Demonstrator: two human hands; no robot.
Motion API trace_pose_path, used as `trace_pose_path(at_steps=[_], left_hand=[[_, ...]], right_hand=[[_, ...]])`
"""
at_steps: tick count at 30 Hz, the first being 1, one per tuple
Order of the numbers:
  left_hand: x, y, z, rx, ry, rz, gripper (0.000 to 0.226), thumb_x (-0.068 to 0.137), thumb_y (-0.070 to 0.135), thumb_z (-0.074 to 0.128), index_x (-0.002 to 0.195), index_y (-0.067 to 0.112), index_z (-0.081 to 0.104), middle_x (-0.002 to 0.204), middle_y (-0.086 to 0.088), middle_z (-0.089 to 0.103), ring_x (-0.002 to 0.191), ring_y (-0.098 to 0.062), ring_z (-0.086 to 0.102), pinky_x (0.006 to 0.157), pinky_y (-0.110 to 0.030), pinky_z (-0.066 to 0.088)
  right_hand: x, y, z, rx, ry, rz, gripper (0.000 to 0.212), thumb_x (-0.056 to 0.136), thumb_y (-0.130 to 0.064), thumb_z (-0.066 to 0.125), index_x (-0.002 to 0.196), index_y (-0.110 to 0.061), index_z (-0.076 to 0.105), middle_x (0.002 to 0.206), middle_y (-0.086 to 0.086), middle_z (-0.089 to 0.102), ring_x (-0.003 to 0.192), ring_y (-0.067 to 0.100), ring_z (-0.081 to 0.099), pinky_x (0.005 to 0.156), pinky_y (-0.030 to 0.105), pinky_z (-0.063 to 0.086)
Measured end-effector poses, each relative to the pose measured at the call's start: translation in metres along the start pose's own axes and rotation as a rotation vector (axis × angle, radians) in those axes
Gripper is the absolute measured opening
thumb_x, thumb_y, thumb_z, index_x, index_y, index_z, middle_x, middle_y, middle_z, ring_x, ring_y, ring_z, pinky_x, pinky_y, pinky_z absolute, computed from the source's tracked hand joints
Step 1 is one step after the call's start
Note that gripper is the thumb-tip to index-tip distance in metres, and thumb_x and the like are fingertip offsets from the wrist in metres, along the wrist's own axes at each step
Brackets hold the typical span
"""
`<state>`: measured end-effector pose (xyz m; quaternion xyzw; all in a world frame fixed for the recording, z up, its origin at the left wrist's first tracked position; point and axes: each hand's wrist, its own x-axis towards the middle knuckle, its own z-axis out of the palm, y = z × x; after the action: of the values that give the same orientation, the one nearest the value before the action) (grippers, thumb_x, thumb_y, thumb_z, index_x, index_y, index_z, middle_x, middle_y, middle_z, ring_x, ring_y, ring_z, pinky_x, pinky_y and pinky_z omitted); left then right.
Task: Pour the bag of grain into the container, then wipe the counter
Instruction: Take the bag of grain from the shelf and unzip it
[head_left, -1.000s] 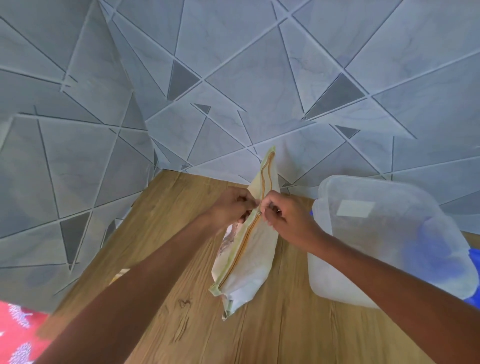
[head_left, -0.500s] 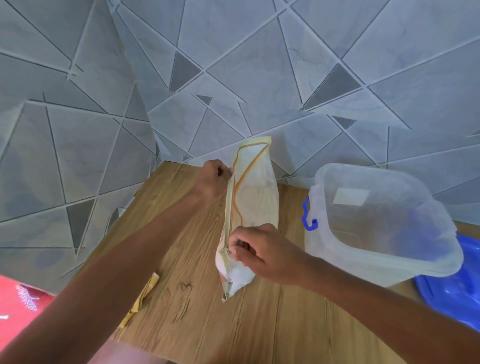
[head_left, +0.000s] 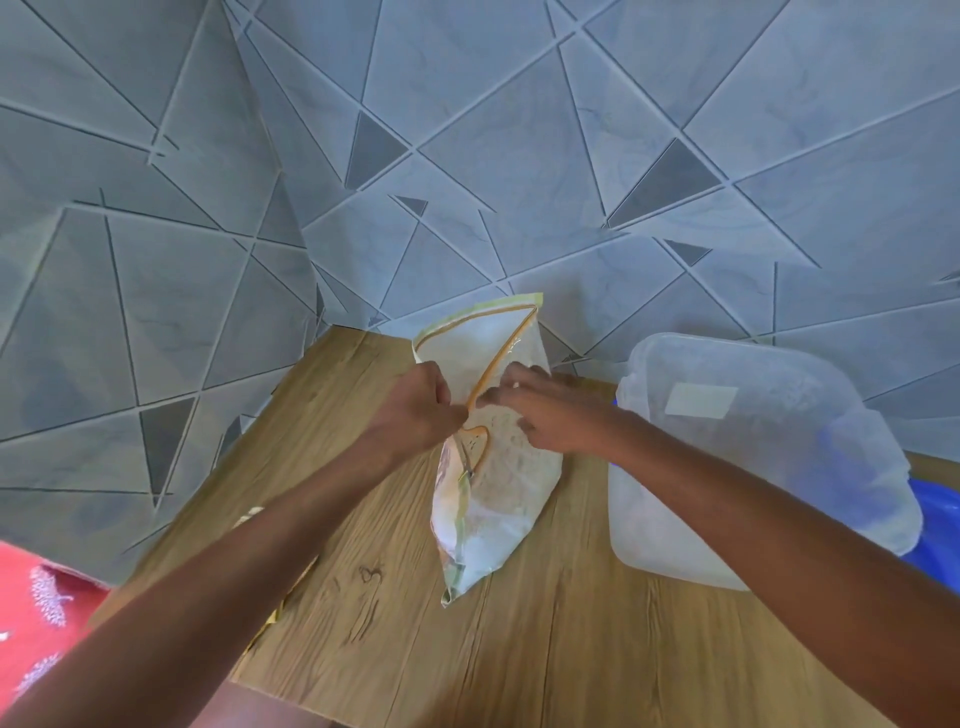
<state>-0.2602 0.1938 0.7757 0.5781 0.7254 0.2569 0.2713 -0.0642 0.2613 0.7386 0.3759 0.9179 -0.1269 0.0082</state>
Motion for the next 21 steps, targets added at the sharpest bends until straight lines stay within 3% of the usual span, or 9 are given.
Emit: trace_pose_path(at_steps=[4,6,8,10,13,16,17,19,21], left_hand=[[-0.007,-0.002,-0.01,0.058,-0.015,0.062,0.023,0.082,0.013,0.067,0.098,0.014,0.051,0.07,-0.002,0.057,0.057,-0.017,0.051,0.047,-0.027,0.036],[-0.009,-0.006,-0.013,0.078,-0.036,0.079,0.018,0.081,0.01,0.065,0.095,0.016,0.055,0.065,-0.001,0.055,0.053,-0.014,0.049,0.043,-0.021,0.034],[-0.009,-0.011,-0.014,0.074,-0.04,0.062,0.013,0.081,0.009,0.063,0.092,0.017,0.062,0.065,0.002,0.054,0.054,-0.011,0.049,0.039,-0.014,0.032],[-0.006,-0.015,-0.012,0.084,-0.022,0.036,0.013,0.082,0.012,0.066,0.093,0.019,0.068,0.083,0.002,0.059,0.068,-0.009,0.052,0.047,-0.012,0.032],[0.002,-0.021,-0.013,0.092,-0.003,0.022,0.038,0.08,0.006,0.07,0.116,0.017,0.069,0.124,0.0,0.055,0.103,-0.01,0.048,0.076,-0.018,0.036],[0.007,-0.019,-0.015,0.105,-0.102,0.117,0.056,0.076,-0.003,0.065,0.127,0.02,0.067,0.137,0.004,0.058,0.123,-0.014,0.051,0.086,-0.021,0.038],[0.005,-0.016,-0.013,0.092,-0.176,0.151,0.058,0.076,-0.006,0.063,0.126,0.023,0.067,0.132,0.006,0.059,0.118,-0.014,0.055,0.084,-0.021,0.043],[-0.002,-0.011,-0.005,0.05,-0.337,0.184,0.061,0.077,-0.01,0.061,0.125,0.026,0.068,0.111,0.012,0.058,0.086,-0.005,0.056,0.066,-0.008,0.044],[-0.002,-0.011,0.003,0.014,-0.351,0.181,0.062,0.075,-0.01,0.064,0.125,0.026,0.068,0.1,0.016,0.056,0.068,-0.005,0.049,0.052,-0.01,0.039]], right_hand=[[0.028,-0.018,-0.007,-0.135,-0.175,-0.074,0.091,0.079,0.012,0.051,0.143,-0.051,0.037,0.152,-0.003,0.016,0.134,0.028,0.019,0.091,0.038,0.045],[0.035,-0.022,-0.01,-0.143,-0.227,-0.088,0.08,0.08,0.01,0.055,0.131,-0.052,0.05,0.153,-0.004,0.013,0.138,0.029,0.014,0.095,0.039,0.04],[0.036,-0.023,-0.013,-0.145,-0.223,-0.116,0.053,0.08,0.003,0.067,0.107,-0.042,0.064,0.15,-0.004,0.017,0.14,0.028,0.014,0.1,0.042,0.038],[0.032,-0.02,-0.021,-0.181,-0.171,-0.141,0.031,0.08,-0.006,0.075,0.087,-0.034,0.063,0.148,-0.003,0.023,0.139,0.026,0.016,0.101,0.043,0.037],[0.015,-0.002,-0.035,-0.291,0.029,-0.195,0.023,0.078,-0.018,0.076,0.074,-0.025,0.055,0.142,-0.01,0.033,0.136,0.022,0.021,0.095,0.044,0.035],[-0.008,0.027,-0.032,-0.285,0.117,-0.202,0.019,0.074,-0.021,0.08,0.069,-0.023,0.062,0.128,-0.021,0.049,0.13,0.012,0.029,0.093,0.037,0.022],[-0.015,0.033,-0.025,-0.258,0.148,-0.25,0.022,0.069,-0.014,0.085,0.068,-0.022,0.065,0.116,-0.018,0.059,0.121,0.009,0.038,0.095,0.031,0.018],[-0.024,0.037,-0.013,-0.217,0.207,-0.307,0.027,0.056,-0.004,0.091,0.065,-0.018,0.069,0.087,-0.011,0.068,0.096,0.006,0.049,0.094,0.023,0.019],[-0.024,0.034,-0.009,-0.239,0.128,-0.271,0.022,0.063,-0.006,0.085,0.067,-0.021,0.069,0.078,-0.012,0.063,0.082,0.011,0.056,0.083,0.032,0.026]])
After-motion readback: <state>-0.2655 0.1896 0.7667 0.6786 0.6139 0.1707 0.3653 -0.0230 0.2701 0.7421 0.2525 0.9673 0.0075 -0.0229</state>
